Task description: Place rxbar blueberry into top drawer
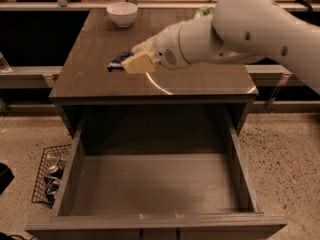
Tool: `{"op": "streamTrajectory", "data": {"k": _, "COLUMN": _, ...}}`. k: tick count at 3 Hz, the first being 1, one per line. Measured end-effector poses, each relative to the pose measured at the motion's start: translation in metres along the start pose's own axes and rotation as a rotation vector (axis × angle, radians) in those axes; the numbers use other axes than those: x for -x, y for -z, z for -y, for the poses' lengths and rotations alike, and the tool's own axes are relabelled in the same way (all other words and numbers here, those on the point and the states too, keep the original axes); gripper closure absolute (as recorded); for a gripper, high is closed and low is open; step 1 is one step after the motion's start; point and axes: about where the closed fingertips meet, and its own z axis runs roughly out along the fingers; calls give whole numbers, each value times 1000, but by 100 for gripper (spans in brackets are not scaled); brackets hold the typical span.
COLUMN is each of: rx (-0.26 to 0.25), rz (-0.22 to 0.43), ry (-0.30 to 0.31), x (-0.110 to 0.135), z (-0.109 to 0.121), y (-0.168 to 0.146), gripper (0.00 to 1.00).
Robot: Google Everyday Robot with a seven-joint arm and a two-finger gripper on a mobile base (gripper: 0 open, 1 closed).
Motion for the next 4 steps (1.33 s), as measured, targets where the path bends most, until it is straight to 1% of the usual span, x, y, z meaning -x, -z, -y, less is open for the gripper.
{"op": "streamTrajectory", "data": {"k": 1, "rx": -26, "rz": 51, "ry": -30, "x": -9, "z": 4, "y": 34, "gripper": 100}}
{"op": "streamTrajectory", "data": {"k": 2, "rx": -26, "rz": 51, "ry": -30, "x": -9, "z": 4, "y": 34, "gripper": 100}}
{"op": "streamTrajectory", "data": {"k": 3, "rx": -7, "rz": 48, "ry": -30, "x": -26, "z": -11, "y": 38, "gripper": 100}}
{"op": "streamTrajectory", "data": {"k": 4, "rx": 31, "rz": 69, "ry": -65, "x": -70, "z": -45, "y": 38, "gripper": 100}}
